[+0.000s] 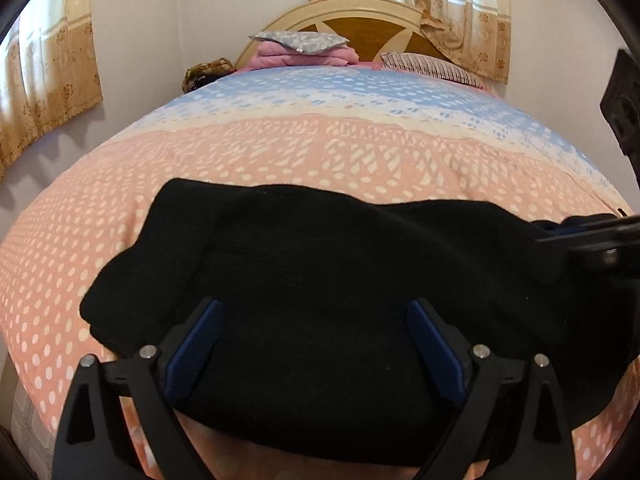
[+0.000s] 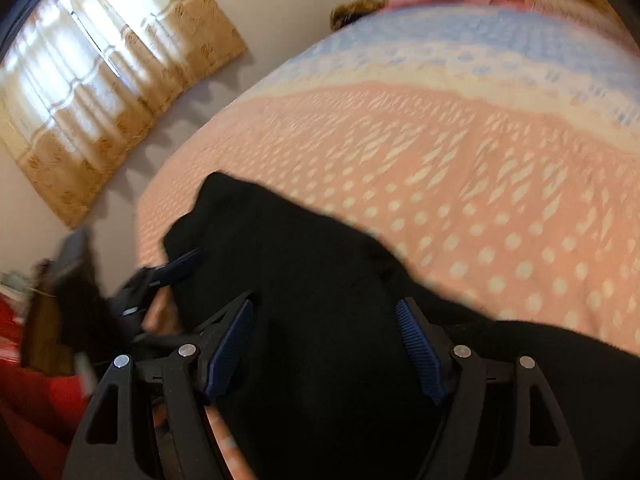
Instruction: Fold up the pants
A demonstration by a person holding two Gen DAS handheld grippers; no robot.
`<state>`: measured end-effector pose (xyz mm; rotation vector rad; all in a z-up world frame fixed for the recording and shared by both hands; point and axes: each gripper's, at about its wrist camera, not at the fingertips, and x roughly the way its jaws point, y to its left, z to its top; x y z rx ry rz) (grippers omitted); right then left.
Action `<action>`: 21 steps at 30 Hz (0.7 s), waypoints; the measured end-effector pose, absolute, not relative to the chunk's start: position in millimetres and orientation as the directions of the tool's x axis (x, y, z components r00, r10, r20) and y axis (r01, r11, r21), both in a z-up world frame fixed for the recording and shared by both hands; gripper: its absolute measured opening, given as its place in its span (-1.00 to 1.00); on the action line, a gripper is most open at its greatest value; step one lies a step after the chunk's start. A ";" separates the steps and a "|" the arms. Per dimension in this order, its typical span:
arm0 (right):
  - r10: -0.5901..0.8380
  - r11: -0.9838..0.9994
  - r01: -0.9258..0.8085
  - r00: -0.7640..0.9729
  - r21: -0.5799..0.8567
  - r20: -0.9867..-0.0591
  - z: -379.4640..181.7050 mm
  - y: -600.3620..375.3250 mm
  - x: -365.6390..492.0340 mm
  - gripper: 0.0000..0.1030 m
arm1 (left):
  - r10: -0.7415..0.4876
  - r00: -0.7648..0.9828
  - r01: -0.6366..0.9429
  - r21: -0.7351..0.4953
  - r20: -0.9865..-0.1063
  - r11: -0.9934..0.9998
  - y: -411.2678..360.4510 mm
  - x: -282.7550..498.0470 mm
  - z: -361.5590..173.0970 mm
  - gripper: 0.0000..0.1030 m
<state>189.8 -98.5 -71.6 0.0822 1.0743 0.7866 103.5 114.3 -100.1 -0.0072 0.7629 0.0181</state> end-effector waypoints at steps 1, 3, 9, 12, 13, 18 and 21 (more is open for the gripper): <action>0.623 0.716 -0.531 0.193 0.453 -0.758 -69.8 -98.1 192.3 0.45 | 0.020 0.725 -0.019 0.009 -0.689 1.000 114.2 102.3 -100.2 0.90; 0.638 0.696 -0.522 0.137 0.492 -0.757 -73.6 -94.7 197.4 0.45 | 0.028 0.726 -0.022 0.018 -0.687 1.000 109.5 101.1 -101.0 0.91; 0.782 0.573 -0.374 -0.015 0.729 -0.623 -102.0 -75.0 237.5 0.48 | 0.022 0.722 -0.018 0.013 -0.691 1.000 111.4 101.8 -101.1 0.93; 0.792 0.567 -0.352 -0.018 0.745 -0.611 -103.9 -66.3 241.6 0.59 | 0.022 0.721 -0.017 0.014 -0.693 1.000 111.0 104.4 -101.7 0.95; 0.794 0.566 -0.341 -0.019 0.751 -0.607 -103.4 -65.9 242.3 0.59 | 0.021 0.721 -0.016 0.013 -0.693 1.000 111.3 104.0 -101.9 0.95; 0.863 0.505 -0.208 0.146 0.838 -0.484 -91.7 -113.4 257.7 0.59 | 0.018 0.722 -0.014 0.012 -0.692 1.000 111.9 104.2 -102.2 0.97; 0.866 0.499 -0.204 0.135 0.842 -0.481 -89.4 -126.5 258.1 0.59 | 0.016 0.721 -0.013 0.009 -0.693 1.000 112.4 104.3 -101.6 0.97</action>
